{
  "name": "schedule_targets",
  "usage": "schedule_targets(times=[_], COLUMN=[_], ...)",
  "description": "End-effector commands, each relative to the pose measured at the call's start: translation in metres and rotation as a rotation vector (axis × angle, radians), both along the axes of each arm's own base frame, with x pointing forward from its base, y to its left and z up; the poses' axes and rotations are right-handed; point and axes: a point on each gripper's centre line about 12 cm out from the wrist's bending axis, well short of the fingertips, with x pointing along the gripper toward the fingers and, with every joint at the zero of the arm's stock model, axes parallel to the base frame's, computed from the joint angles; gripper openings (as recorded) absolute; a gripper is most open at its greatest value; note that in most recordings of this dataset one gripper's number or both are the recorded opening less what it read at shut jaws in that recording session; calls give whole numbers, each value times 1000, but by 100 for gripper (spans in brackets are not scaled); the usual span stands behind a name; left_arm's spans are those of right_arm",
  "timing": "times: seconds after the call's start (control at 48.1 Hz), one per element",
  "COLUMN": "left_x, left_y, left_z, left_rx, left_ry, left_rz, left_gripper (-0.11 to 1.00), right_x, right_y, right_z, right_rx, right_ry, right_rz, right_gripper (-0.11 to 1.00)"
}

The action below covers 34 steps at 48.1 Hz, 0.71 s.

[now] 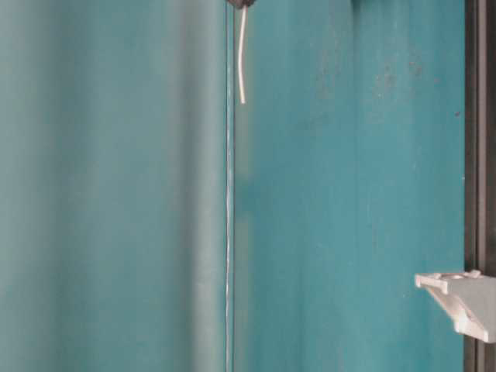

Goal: Insert the wire into the hole on the left side and pull it with the left arm.
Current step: 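Lift the wire out of the clamp and carry it toward the rail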

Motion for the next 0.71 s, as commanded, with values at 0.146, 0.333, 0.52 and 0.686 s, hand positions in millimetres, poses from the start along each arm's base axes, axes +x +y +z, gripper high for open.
schedule_targets(times=[0.146,0.333,0.52,0.686], left_x=[-2,-6,-7,-5], left_y=[-11,-15,-20,-24], left_z=[4,3,3,5], left_rx=[-6,-10,-35,-42], left_ry=[-44,-70,-64,-69], left_rz=[-43,-61,-81,-98], left_gripper=[80,80,80,80], right_x=[3,6,9,20], right_y=[9,21,38,52], right_z=[-3,-10,-18,-25], right_rx=[-14,-41,-51,-64], right_ry=[-55,-72,-86,-78], right_rz=[-29,-71,-98,-101], right_gripper=[6,6,6,6])
